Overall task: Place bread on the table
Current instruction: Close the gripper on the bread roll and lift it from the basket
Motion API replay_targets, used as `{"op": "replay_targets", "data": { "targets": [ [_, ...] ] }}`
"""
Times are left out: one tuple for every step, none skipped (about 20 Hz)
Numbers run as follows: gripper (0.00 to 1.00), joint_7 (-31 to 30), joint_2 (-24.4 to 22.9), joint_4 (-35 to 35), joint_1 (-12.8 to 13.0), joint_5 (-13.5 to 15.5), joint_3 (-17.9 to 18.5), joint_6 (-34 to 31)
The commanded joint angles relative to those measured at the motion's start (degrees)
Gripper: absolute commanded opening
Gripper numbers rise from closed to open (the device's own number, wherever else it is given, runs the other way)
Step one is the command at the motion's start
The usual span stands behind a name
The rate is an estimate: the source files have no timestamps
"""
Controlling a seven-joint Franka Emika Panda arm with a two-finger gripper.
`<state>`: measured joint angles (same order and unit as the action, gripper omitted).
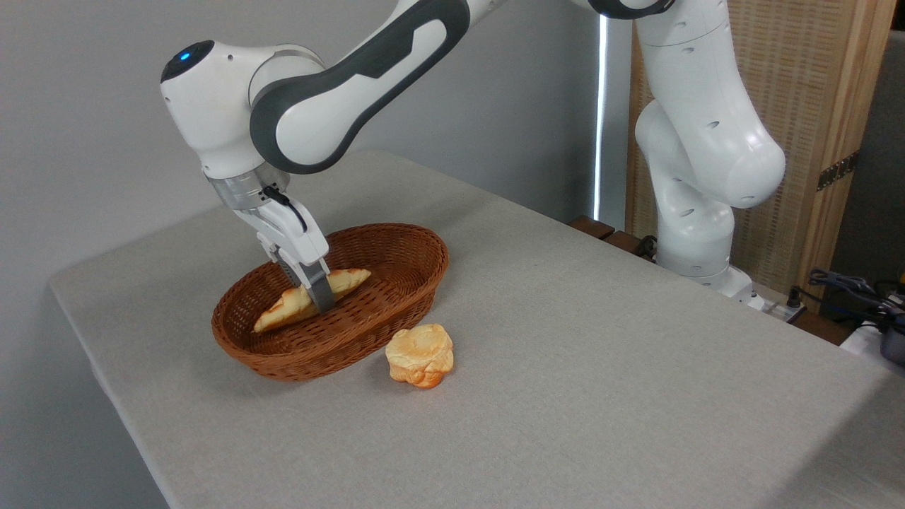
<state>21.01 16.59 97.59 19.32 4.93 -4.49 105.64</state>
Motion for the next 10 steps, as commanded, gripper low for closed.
{"op": "replay_targets", "data": {
  "targets": [
    [0.33,-0.4,-0.5,0.0,0.1,-0.1,0.5,0.0],
    [0.33,-0.6,-0.9,-0.2,0.0,0.0,0.9,-0.1],
    [0.33,-0.8,-1.9,-0.3,0.0,0.0,1.1,-0.1],
    [0.33,-1.0,-2.7,-0.4,-0.5,0.1,1.1,-0.1],
    [0.33,-0.9,-3.5,-0.4,-0.7,0.1,1.2,-0.2],
    [0.33,-0.8,-4.5,-0.4,-0.9,0.1,1.8,-0.3],
    [0.33,-0.6,-5.4,-0.4,-0.9,0.2,3.0,-0.4],
    [0.33,-0.5,-6.1,-0.4,-0.9,0.3,3.6,-0.7],
    [0.33,-0.4,-6.7,-0.4,-0.9,0.3,3.7,-1.0],
    [0.33,-0.3,-7.4,-0.4,-1.0,0.3,4.2,-1.3]
  ]
}}
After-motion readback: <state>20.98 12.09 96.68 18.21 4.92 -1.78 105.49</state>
